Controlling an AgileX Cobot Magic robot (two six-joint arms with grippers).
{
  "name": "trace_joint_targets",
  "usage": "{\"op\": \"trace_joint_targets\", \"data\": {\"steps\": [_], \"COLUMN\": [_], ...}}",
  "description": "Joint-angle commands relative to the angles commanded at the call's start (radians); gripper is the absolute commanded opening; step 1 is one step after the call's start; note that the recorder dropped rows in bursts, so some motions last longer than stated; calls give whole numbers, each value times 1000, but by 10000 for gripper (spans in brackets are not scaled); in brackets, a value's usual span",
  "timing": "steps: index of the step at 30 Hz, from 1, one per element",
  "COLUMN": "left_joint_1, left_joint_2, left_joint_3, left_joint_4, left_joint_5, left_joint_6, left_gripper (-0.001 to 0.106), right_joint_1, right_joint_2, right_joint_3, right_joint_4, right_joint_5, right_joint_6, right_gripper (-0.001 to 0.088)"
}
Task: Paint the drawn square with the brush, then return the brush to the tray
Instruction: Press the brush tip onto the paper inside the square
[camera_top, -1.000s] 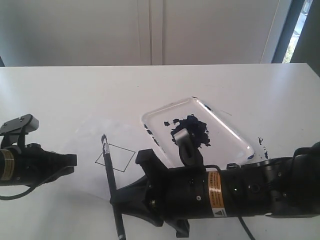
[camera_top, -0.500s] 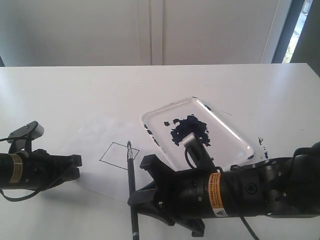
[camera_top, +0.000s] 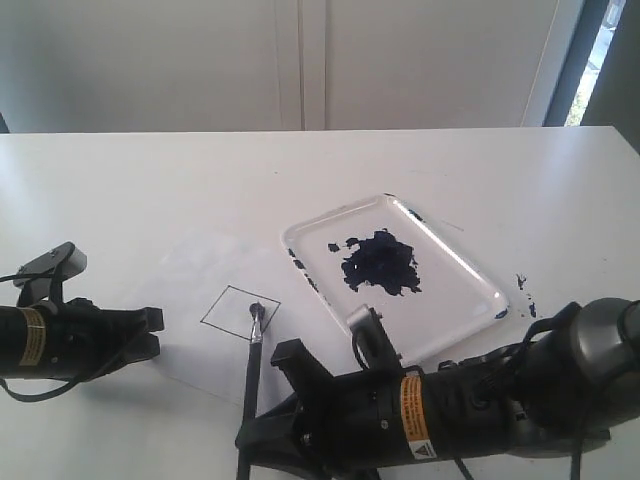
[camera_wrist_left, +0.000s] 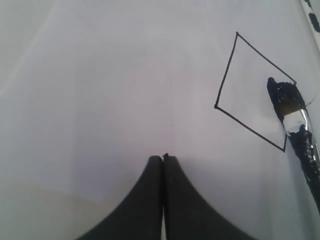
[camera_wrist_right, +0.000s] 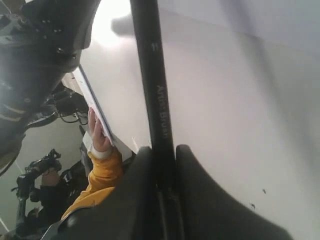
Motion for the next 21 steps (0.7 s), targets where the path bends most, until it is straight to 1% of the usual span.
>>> {"op": "trace_joint_targets", "data": {"steps": [5, 8, 10, 15, 18, 21], "left_joint_1": [0, 0, 0, 0, 0, 0], "left_joint_2": [0, 0, 0, 0, 0, 0], "left_joint_3": [0, 0, 0, 0, 0, 0], "left_joint_4": [0, 0, 0, 25, 32, 34], "left_joint_5": [0, -13, -14, -15, -15, -15], "left_joint_6": [0, 0, 0, -21, -21, -25], "left_gripper": [0, 0, 0, 0, 0, 0], "right_joint_1": [55, 97, 115, 123, 123, 123], "right_joint_2": [0, 0, 0, 0, 0, 0], "right_joint_3": [0, -19, -33, -75, -79, -79], "right_joint_4": [22, 40, 57, 68, 108, 122], "right_joint_5": [9, 9, 12, 49, 110, 151], "right_joint_6": [0, 0, 0, 0, 0, -3], "right_gripper": [0, 0, 0, 0, 0, 0]}}
